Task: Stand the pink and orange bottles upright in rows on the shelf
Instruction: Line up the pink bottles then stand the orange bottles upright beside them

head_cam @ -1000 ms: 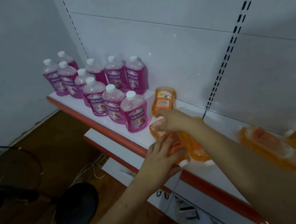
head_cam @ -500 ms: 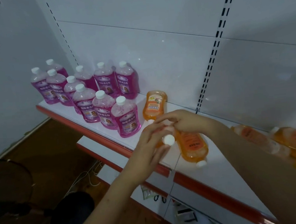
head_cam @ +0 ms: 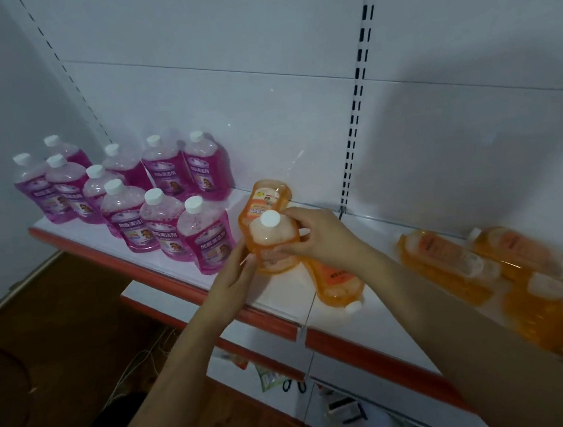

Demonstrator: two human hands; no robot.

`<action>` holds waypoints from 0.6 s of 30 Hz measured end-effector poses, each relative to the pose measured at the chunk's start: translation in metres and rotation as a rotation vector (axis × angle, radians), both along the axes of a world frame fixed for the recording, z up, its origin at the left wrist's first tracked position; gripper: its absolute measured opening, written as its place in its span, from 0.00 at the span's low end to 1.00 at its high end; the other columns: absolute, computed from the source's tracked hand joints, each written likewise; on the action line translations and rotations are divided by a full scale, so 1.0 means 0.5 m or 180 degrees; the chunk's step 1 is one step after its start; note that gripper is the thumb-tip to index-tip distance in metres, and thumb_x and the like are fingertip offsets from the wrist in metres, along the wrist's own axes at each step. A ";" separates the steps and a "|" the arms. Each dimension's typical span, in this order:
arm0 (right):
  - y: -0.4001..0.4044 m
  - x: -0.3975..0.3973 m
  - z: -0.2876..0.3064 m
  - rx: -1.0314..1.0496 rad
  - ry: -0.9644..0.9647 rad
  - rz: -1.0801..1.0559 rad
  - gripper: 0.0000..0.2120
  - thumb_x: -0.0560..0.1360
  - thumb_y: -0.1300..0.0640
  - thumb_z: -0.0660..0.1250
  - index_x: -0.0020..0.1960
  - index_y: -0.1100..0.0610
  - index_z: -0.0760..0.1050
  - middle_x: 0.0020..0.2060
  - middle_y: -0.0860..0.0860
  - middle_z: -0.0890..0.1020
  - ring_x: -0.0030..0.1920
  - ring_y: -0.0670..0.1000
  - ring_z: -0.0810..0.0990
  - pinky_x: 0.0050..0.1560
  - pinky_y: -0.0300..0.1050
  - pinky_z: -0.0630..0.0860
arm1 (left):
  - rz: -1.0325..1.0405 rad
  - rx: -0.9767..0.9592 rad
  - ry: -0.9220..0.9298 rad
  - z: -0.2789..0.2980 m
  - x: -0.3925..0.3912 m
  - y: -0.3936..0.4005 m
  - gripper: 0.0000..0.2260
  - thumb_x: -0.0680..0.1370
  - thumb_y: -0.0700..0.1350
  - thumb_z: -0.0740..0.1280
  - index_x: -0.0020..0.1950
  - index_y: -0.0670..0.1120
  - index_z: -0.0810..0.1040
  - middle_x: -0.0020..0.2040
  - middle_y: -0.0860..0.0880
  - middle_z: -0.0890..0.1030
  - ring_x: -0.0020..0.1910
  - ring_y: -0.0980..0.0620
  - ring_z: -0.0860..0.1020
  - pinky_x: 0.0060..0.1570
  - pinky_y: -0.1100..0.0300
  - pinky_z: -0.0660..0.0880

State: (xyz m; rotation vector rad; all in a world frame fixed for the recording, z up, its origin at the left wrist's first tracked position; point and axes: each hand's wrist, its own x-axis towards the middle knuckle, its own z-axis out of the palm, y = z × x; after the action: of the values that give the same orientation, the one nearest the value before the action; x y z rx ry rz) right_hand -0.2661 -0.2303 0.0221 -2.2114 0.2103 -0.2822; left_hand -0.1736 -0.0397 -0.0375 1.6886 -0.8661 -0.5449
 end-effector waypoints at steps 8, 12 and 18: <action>-0.089 -0.089 0.084 0.0262 -0.0353 -0.0568 0.23 0.69 0.50 0.78 0.62 0.47 0.76 0.54 0.43 0.82 0.55 0.41 0.81 0.55 0.36 0.77 | 0.0028 -0.0399 -0.0437 0.063 -0.054 -0.150 0.18 0.79 0.46 0.70 0.66 0.57 0.71 0.59 0.58 0.80 0.59 0.62 0.79 0.56 0.68 0.75; -0.161 -0.148 0.087 0.0132 -0.0283 -0.1011 0.21 0.72 0.51 0.75 0.63 0.46 0.74 0.55 0.41 0.80 0.56 0.43 0.79 0.55 0.41 0.77 | -0.0265 -0.0065 -0.0503 0.061 -0.074 -0.263 0.16 0.78 0.49 0.71 0.64 0.57 0.71 0.56 0.59 0.81 0.55 0.63 0.80 0.53 0.64 0.77; -0.208 -0.176 0.037 -0.0085 -0.0221 -0.1315 0.24 0.75 0.57 0.70 0.69 0.49 0.71 0.57 0.42 0.77 0.59 0.45 0.75 0.61 0.43 0.74 | -0.0555 0.0398 -0.0735 0.022 -0.085 -0.386 0.22 0.77 0.48 0.72 0.68 0.47 0.70 0.59 0.50 0.81 0.57 0.51 0.80 0.58 0.53 0.78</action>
State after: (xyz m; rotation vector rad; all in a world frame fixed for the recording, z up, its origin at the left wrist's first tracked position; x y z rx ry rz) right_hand -0.3539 -0.3344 0.0408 -2.1657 0.6300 -0.5888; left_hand -0.2162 -0.2325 -0.0266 1.8246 -1.1746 -0.5372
